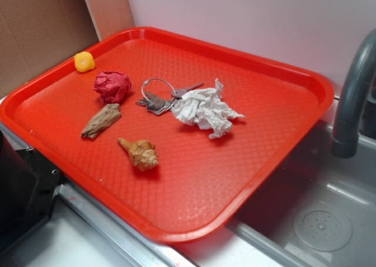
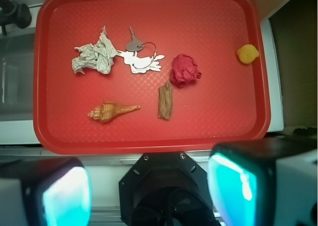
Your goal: Grab the white paper.
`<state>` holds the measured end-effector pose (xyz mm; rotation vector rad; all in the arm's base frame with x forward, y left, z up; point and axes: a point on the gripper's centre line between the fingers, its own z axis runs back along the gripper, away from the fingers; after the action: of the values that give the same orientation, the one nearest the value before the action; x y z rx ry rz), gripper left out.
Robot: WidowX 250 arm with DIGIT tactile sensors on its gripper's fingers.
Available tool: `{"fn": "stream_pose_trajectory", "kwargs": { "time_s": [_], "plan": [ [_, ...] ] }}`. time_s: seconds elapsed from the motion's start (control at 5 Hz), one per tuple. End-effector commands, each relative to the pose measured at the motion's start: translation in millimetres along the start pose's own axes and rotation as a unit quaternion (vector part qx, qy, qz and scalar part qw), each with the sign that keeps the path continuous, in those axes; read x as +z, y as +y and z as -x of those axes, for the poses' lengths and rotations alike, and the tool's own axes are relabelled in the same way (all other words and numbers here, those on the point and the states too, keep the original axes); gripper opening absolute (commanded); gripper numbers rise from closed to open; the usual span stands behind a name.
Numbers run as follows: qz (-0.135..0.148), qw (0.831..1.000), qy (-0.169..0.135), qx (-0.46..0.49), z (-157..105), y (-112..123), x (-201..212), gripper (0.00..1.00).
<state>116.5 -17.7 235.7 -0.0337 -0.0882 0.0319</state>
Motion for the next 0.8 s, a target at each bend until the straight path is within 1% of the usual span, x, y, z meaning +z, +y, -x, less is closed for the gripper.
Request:
{"fn": "stream_pose_trajectory", "kwargs": {
  "time_s": [0.0,0.2,0.4,0.6],
  "plan": [
    [0.0,1.0,0.0,0.0,0.0,0.0,0.0,1.0],
    [0.001,0.992,-0.005,-0.125,-30.3,-29.8,-27.7,1.0],
    [-0.084,0.963,-0.031,-0.253,-67.2,-56.4,-59.1,1.0],
    [-0.084,0.963,-0.031,-0.253,-67.2,-56.4,-59.1,1.0]
  ]
}}
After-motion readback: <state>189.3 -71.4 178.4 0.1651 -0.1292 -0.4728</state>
